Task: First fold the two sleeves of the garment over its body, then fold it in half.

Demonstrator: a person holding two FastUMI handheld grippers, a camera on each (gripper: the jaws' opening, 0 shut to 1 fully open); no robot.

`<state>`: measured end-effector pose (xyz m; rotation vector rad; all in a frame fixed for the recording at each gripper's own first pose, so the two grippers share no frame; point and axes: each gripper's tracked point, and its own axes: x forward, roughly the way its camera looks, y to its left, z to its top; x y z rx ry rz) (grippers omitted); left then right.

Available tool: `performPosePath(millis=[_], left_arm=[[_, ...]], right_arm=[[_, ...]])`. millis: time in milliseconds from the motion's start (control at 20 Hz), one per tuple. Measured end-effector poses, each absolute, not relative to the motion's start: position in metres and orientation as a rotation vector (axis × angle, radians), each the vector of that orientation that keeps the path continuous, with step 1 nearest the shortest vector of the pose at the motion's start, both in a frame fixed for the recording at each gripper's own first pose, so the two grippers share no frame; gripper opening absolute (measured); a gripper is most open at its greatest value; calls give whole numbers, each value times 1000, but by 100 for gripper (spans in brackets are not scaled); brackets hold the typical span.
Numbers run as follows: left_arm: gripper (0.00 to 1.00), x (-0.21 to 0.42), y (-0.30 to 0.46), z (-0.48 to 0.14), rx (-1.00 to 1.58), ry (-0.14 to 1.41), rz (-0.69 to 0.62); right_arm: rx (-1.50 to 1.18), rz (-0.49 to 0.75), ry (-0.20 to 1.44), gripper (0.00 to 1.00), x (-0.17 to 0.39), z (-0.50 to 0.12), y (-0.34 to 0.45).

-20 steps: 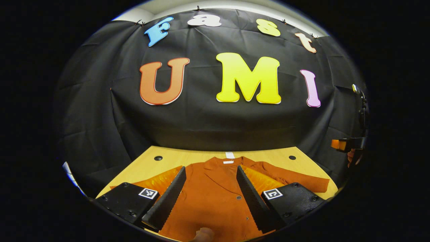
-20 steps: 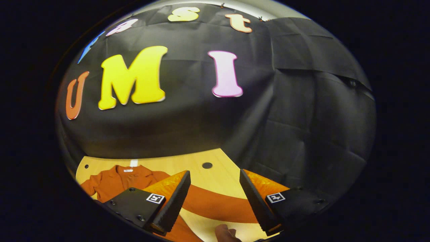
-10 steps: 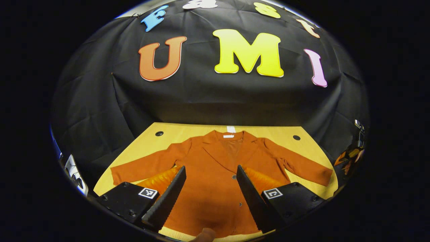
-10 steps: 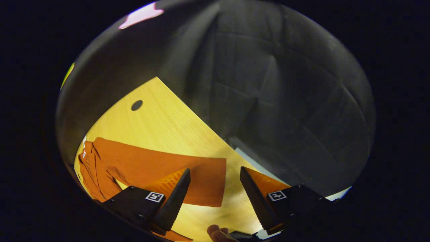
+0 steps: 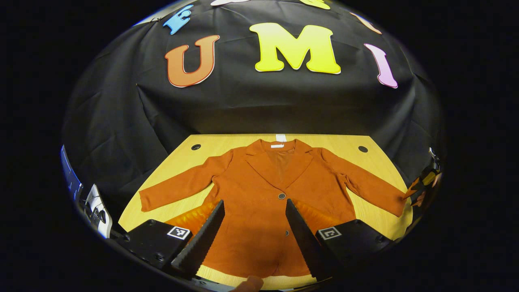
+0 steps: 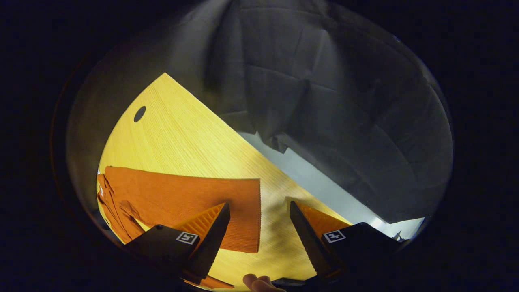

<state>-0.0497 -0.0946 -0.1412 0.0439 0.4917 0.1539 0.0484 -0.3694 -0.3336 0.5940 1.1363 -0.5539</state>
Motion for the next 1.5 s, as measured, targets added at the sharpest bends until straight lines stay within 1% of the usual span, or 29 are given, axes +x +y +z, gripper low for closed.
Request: performPosePath(millis=[50,100,150,300,350,400,500,550,600,750,800,850,900,950,1050,1200,1250,1350,1500], left_arm=[[99,-52,-96,-143,45,492,159],[99,-54,-98,-143,42,492,161],[100,-56,-101,-144,36,489,153],[100,-57,-104,-156,12,510,131],[100,-58,-103,-161,-1,527,128],[100,-58,-99,-162,-6,534,132],[100,-57,-88,-162,-16,529,140],[100,-57,-80,-165,-22,531,148],[100,-58,-73,-169,-32,539,156],[100,-65,-51,-180,-77,576,192],[100,-65,-45,-181,-89,579,202],[100,-66,-35,-182,-89,580,214],[100,-67,-30,-182,-84,580,221],[100,-67,-25,-182,-79,578,224],[100,-68,-16,-181,-75,570,222],[100,-70,1,-187,-43,571,220],[100,-70,8,-189,-16,566,219],[100,-66,19,-193,21,555,203],[100,-64,28,-200,16,555,173]], right_arm=[[623,-524,1159,96,51,-337,-361],[659,-492,1187,94,53,-339,-352],[670,-486,1229,97,53,-339,-350],[695,-470,1226,94,66,-339,-354],[697,-460,1241,96,69,-339,-352],[709,-421,1240,97,74,-340,-348],[700,-399,1244,87,75,-337,-348],[680,-396,1251,71,73,-339,-347],[682,-383,1260,75,71,-345,-341],[674,-395,1288,38,72,-342,-336],[676,-395,1291,34,73,-346,-332],[699,-396,1293,41,75,-337,-332],[728,-398,1285,14,78,-344,-327],[734,-390,1280,12,78,-344,-321],[675,-402,1242,12,79,-332,-330],[670,-367,1147,12,97,-294,-321],[655,-372,1136,12,98,-284,-318],[622,-374,1097,3,104,-260,-311],[570,-352,1070,3,117,-227,-279]])
